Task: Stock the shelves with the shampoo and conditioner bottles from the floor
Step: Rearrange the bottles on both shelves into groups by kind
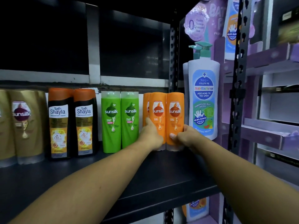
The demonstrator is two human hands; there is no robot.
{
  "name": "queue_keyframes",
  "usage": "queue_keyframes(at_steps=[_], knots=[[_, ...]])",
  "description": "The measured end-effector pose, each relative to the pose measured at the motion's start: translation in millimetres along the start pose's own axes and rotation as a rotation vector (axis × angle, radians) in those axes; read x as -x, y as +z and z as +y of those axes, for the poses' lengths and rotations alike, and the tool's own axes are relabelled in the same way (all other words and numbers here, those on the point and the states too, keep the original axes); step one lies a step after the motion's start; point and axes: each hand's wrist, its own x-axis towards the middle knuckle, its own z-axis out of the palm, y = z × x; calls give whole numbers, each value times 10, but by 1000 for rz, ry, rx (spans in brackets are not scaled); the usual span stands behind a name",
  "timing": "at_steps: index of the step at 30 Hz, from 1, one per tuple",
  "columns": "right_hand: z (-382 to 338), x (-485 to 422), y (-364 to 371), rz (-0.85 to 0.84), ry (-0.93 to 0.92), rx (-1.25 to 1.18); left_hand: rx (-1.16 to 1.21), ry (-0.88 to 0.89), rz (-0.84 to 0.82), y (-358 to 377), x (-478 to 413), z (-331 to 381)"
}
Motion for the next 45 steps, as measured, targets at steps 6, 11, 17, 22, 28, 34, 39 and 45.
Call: queue_keyframes(at_steps=[6, 11, 17, 22, 28, 34, 39, 45], knots=[[10, -120, 12, -71, -11, -24, 6, 21, 102, 137, -46, -157], [76, -164, 137, -41, -66, -50, 20, -3, 131, 123, -113, -202], [168, -162, 257, 61, -157, 79, -59, 2, 154, 169, -109, -220], [202, -161, 266, 126, -195, 152, -83, -6, 148, 186, -99, -209], [218, -171, 265, 146, -209, 178, -104, -9, 145, 188, -95, -207], [224, -215, 257, 152, -184, 164, -95, -28, 127, 188, -110, -205], [227, -229, 245, 91, -173, 89, -104, -36, 129, 189, -108, -208], [198, -276, 239, 59, -158, 61, -108, -38, 130, 187, -106, -200]])
